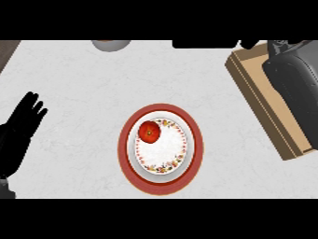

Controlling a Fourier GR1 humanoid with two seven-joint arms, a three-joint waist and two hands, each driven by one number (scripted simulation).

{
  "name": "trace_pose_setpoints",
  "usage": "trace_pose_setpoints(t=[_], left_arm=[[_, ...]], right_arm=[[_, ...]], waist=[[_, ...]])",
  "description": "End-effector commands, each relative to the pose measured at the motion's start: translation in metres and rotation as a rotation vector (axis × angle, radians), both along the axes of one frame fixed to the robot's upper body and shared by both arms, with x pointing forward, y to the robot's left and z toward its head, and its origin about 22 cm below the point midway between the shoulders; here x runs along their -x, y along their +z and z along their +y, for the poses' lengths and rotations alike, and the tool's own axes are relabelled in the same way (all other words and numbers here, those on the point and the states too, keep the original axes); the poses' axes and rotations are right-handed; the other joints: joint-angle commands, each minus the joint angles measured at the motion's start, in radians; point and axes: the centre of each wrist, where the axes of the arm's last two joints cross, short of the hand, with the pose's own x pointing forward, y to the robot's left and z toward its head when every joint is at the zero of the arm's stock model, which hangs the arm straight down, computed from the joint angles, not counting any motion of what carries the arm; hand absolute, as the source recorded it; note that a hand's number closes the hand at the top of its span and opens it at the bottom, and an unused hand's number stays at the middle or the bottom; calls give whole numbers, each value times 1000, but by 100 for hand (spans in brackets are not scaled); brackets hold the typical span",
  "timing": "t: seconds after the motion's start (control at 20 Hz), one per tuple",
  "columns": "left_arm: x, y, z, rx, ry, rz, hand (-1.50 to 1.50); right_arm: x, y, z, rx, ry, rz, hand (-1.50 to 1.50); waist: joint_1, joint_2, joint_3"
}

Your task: Pick the squash from the plate and place it in the cardboard box

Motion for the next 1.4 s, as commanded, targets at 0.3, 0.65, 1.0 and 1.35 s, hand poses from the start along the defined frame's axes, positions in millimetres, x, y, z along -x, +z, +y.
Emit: trace_pose_setpoints(t=[0.3,0.65,1.0,1.35], left_arm=[[-18,10,4,-2,-9,-20,0],[-12,0,-4,2,-33,1,0],[-1,-11,7,5,-46,-11,0],[-21,7,-6,6,-29,0,0]], right_arm=[[-15,-14,-83,12,-36,37,150],[-28,-50,-125,18,-31,34,150],[-25,-102,-157,-122,-41,168,150],[-15,-150,-181,-252,-86,292,-150]], waist=[[13,7,0],[24,10,1],[34,12,1],[22,11,1]])
